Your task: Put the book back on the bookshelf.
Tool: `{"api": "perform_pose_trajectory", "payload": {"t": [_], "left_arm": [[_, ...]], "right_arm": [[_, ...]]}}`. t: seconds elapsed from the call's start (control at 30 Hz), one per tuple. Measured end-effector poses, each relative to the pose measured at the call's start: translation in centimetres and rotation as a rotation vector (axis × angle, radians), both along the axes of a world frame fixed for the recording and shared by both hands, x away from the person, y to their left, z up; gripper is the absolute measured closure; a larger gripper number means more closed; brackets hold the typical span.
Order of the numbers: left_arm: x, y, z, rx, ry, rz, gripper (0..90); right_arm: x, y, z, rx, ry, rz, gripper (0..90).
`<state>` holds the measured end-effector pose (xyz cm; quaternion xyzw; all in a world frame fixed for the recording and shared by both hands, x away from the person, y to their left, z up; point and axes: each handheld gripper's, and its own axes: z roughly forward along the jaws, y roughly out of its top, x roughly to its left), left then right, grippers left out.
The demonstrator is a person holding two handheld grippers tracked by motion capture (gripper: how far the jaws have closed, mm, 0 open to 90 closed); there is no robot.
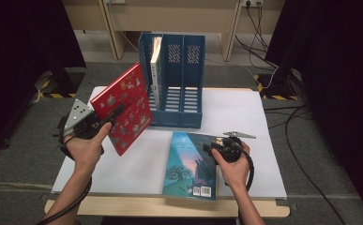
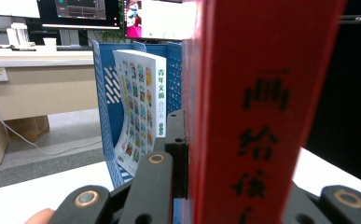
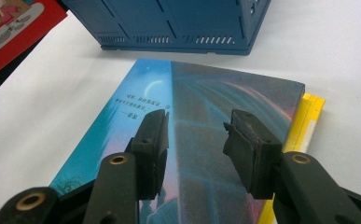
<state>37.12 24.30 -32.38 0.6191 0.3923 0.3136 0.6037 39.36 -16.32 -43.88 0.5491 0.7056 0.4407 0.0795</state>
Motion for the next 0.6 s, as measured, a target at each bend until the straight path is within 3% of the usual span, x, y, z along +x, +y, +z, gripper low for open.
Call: {"api": "perform_pose_trajectory", "payload": {"t": [0.6], "left_arm": [[2.0, -2.0, 1.3, 0.015, -0.009, 0.004, 79.3]], "right_arm": [[-0.1, -0.1, 0.0, 0.007, -0.001, 0.000, 56.9]]}}
